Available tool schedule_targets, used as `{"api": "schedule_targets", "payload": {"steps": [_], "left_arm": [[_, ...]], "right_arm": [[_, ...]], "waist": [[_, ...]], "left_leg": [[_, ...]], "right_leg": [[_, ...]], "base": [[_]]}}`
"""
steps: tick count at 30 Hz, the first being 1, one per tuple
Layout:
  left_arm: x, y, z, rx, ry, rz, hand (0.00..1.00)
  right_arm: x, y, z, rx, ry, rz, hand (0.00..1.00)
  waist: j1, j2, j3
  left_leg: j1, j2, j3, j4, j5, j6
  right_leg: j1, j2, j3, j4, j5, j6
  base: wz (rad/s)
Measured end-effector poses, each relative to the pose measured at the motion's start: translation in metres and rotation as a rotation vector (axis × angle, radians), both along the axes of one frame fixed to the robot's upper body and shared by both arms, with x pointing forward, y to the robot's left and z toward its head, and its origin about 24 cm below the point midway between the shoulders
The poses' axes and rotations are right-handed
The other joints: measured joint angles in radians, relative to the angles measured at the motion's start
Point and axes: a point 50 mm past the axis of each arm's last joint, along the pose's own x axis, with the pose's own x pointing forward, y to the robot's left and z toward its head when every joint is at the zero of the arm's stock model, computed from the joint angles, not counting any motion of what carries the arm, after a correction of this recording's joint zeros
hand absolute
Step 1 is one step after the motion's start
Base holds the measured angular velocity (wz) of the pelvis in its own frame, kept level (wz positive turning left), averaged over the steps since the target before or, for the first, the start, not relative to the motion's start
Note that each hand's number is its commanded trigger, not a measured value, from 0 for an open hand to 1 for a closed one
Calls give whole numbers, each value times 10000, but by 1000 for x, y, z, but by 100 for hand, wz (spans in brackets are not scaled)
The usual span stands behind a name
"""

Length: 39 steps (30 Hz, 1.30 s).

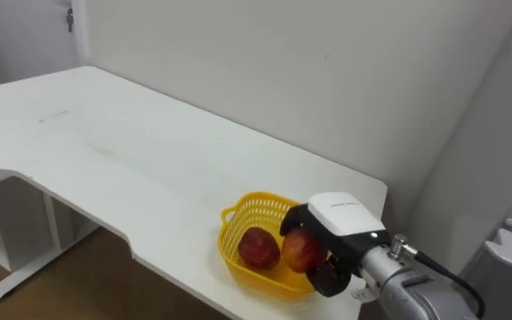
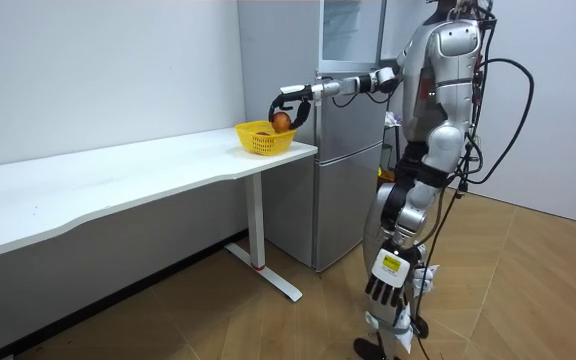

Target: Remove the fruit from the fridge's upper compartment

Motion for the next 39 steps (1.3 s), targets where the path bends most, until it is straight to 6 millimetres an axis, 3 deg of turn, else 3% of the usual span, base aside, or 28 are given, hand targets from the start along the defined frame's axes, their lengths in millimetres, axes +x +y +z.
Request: {"api": "schedule_targets", "payload": {"steps": [15,24,39], "left_arm": [[0,0,0,0,15,6,0],[-1,0,0,38,132,58,0],[-8,1,-1,25,297,98,0]], "right_arm": [[0,0,0,-204,-119,-20,0],[0,0,0,-196,-108,-52,0],[0,-1,1,135,12,-78,0]], "waist": [[13,29,-17],[9,116,-70],[-51,52,-116]], "left_leg": [[-4,-5,-7,0,2,3],[-2,-6,-7,1,4,6],[56,-24,-5,31,14,21]], "right_leg": [[-9,-2,-10,-3,0,0],[-9,-2,-3,-2,0,0],[53,-27,-1,8,0,1]], "base": [[0],[0],[0]]}}
